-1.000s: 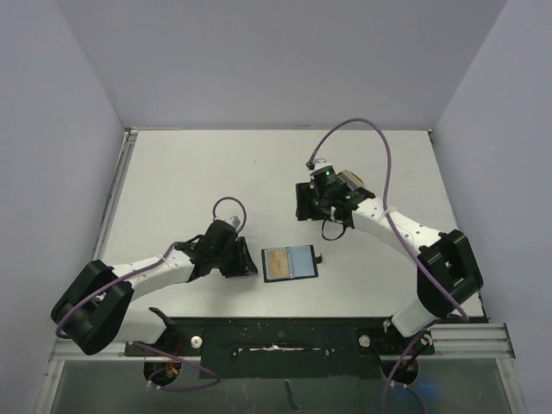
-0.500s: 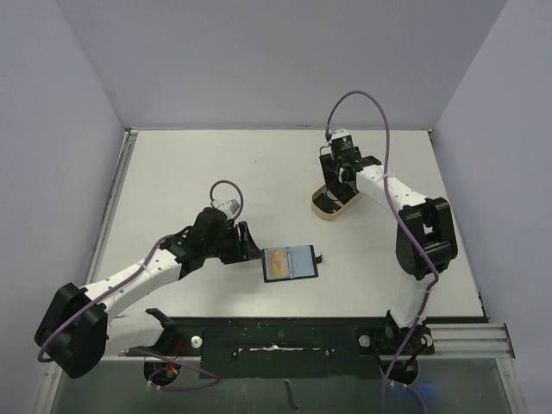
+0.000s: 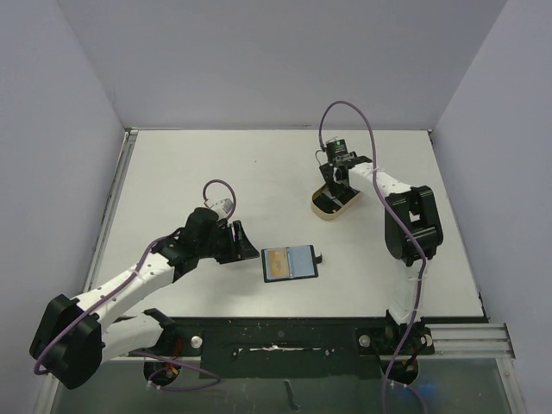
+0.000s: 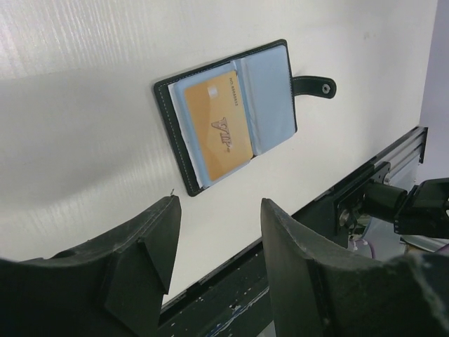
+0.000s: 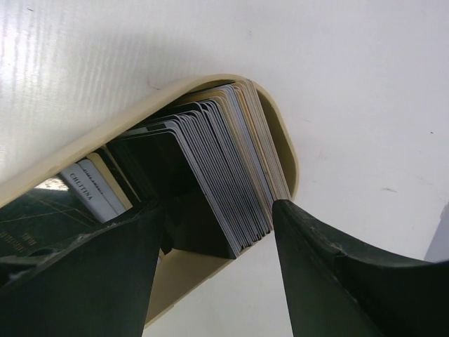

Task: Put the credit cards into the card holder
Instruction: Pick up the credit card from the storage box.

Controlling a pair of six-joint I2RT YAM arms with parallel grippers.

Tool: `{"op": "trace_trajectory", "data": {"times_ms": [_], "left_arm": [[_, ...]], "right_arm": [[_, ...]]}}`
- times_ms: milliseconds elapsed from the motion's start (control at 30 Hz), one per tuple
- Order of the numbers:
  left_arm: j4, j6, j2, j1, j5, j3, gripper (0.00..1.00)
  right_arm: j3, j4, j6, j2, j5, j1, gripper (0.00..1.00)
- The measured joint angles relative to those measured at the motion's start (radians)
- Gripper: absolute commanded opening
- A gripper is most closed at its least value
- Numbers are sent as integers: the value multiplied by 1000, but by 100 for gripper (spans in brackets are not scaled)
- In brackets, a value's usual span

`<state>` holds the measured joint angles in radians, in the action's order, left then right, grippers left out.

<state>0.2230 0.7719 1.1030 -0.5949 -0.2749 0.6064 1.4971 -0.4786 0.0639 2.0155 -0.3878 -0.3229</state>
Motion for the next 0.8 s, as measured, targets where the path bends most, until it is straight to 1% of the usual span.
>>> {"op": "trace_trajectory", "data": {"times_ms": [167,333,800], "left_arm": [[-1,1,0,3,-14,-14,48],[-2,2,0,3,-25,-21,48],[-17,6,13,3,-44,-26,48]], "right_arm": [[0,-1,15,12,-36,2,61],[0,-1,24,12,-50,1,55],[0,3,35,12,-87,3,41]]}}
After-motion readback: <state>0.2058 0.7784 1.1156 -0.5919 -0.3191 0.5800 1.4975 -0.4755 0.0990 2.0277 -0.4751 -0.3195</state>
